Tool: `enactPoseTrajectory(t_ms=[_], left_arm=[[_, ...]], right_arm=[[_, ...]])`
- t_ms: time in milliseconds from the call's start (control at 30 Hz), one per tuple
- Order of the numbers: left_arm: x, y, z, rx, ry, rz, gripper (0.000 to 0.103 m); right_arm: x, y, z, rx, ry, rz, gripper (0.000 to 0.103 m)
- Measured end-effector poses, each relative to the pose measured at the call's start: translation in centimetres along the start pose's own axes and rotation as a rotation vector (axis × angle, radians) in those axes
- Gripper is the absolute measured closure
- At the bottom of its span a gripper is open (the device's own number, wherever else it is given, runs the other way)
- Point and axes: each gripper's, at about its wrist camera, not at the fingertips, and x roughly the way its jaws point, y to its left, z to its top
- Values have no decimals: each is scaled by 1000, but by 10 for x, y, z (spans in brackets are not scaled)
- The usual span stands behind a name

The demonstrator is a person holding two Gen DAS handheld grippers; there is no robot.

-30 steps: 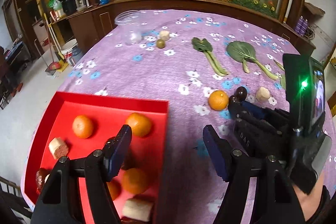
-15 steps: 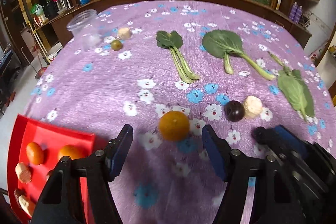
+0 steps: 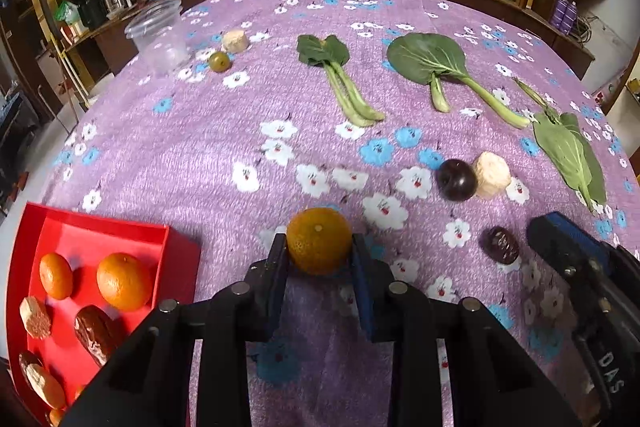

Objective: Organize fruits

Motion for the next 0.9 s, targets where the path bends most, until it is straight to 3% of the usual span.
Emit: enactPoseTrajectory(t_ms=[167,400,600,900], left_arm=[[-1,-1,-1,9,1,2,74],[-4,-1,-3,6,4,-21,75],[-31,-8,-17,36,-42,-65,75],[-72,-9,-65,54,-66,-137,75]], right_arm=[[22,23,2,-129,62,-22,78],[30,21,0,-136,120,-33,84],[-8,20,-9,-123,50,-47,84],[-62,32,-36,-149,-4,-56,84]])
